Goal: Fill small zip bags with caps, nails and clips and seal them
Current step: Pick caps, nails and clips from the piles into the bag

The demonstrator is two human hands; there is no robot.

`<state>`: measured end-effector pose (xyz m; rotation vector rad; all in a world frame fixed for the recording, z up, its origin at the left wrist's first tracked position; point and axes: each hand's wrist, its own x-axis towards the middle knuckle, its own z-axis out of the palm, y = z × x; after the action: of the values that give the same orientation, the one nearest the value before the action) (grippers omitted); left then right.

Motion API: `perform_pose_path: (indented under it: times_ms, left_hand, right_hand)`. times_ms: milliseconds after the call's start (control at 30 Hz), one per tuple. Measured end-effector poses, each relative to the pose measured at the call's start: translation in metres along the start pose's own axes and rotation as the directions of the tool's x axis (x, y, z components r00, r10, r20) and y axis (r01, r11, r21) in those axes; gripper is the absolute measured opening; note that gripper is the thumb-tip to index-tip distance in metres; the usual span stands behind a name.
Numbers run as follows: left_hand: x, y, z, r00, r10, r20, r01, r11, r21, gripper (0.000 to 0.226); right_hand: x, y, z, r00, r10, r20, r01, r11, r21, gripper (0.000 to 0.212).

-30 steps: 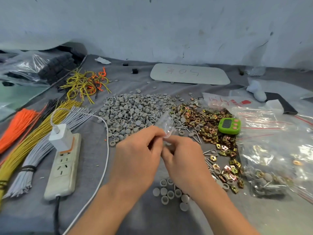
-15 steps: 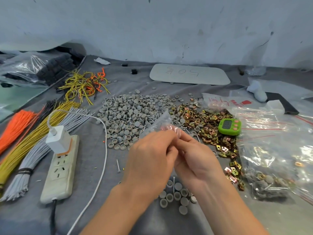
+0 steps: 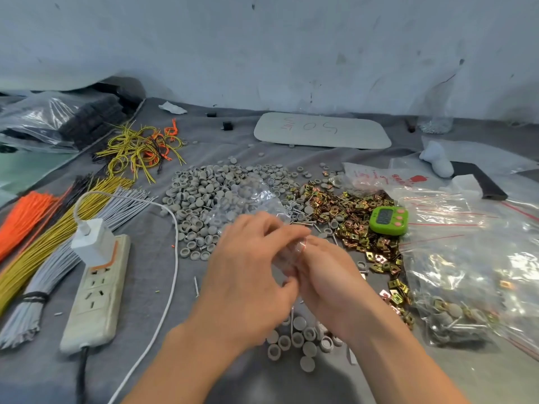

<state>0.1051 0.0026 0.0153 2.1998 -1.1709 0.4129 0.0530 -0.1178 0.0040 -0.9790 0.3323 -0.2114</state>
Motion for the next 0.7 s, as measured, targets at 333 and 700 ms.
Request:
perform_pose_path:
  times_ms: [333,700]
  left_hand:
    - [-0.002,-0.026,0.013,0.97,-0.009,0.241,-0.064,0.953,0.295,0.063]
    - [-0.008,-0.076,-0.027,0.921,-0.389,0.008,0.385,0.915,0.116,0.069]
  right_hand:
    - [0.003,-0.006,-0.016,0.975,0.207,0.079,-0.183,0.952,-0.244,0.016]
    - [0.057,0.012,0.004,0.99,-0.138,0.028,0.042,0.096,-0.995,0.054]
